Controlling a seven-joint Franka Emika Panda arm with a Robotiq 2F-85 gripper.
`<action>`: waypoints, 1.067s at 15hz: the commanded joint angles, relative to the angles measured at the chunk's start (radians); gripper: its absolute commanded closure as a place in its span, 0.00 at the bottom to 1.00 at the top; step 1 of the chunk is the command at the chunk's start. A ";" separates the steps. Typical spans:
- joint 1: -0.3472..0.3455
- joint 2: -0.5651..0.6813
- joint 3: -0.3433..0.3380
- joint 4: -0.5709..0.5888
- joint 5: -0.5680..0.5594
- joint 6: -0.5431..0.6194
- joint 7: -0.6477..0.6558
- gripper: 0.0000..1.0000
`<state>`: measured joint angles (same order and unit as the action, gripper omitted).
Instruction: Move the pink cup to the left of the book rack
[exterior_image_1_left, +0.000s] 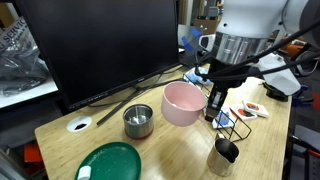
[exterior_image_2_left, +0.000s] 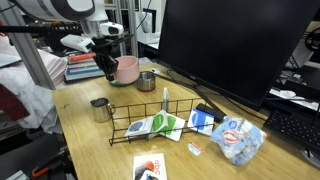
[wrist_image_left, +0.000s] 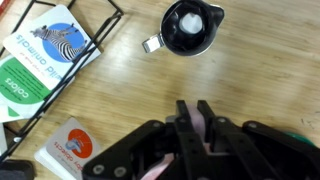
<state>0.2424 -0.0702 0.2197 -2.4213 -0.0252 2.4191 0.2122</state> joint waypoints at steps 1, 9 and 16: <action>-0.026 -0.017 -0.002 -0.011 0.008 -0.029 0.108 0.96; -0.058 0.032 -0.022 -0.013 0.077 0.095 0.350 0.96; -0.055 0.040 -0.024 -0.011 0.060 0.097 0.357 0.85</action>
<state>0.1905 -0.0295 0.1927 -2.4322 0.0339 2.5181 0.5715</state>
